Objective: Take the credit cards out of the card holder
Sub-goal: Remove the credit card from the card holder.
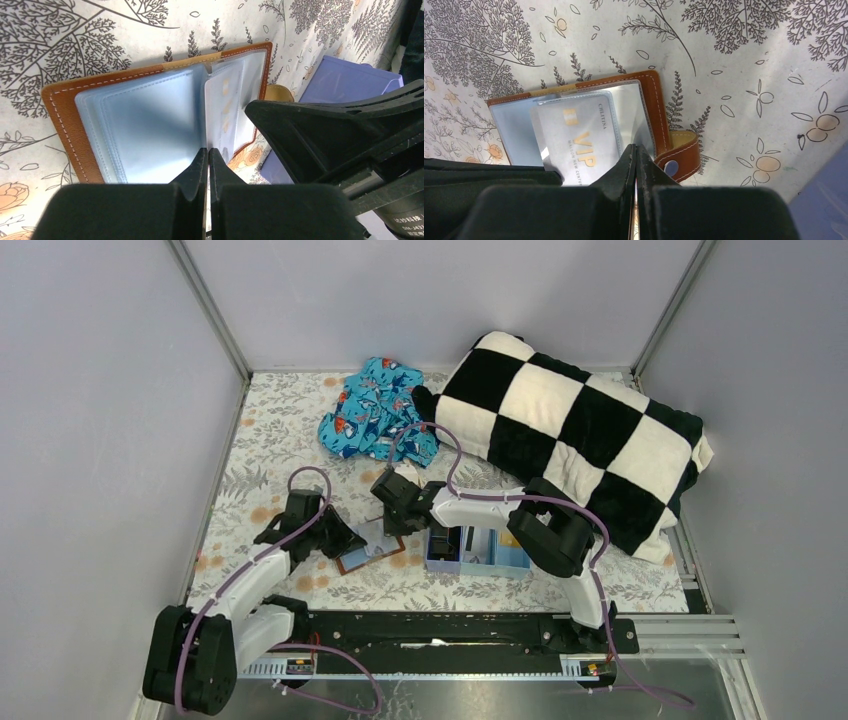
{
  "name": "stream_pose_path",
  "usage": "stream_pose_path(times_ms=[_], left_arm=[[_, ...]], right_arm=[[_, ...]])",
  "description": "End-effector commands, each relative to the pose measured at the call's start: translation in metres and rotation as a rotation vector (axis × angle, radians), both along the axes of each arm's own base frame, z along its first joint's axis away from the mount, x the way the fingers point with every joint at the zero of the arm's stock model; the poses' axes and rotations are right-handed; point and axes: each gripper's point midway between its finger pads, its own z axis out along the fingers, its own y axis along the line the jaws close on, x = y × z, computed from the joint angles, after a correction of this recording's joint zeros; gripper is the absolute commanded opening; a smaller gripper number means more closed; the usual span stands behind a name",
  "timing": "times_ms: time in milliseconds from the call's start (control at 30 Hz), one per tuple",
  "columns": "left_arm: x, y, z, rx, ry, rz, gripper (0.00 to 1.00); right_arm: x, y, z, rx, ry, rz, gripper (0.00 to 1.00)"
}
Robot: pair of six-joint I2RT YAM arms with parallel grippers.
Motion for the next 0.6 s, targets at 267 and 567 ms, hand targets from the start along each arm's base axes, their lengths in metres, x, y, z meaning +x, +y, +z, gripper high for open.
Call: stream_pose_path(times_ms=[267,567], left_arm=[[-0.004,-0.005,-0.011,-0.050,-0.019,-0.011,0.00],[0.025,0.003,0.006,0.058,-0.072,-0.048,0.00]], right_arm=[[-0.012,-0.012,-0.010,0.017,0.032,0.029,0.00],[-0.012,-0.016,-0.002,-0.002,0.024,0.031,0.00]])
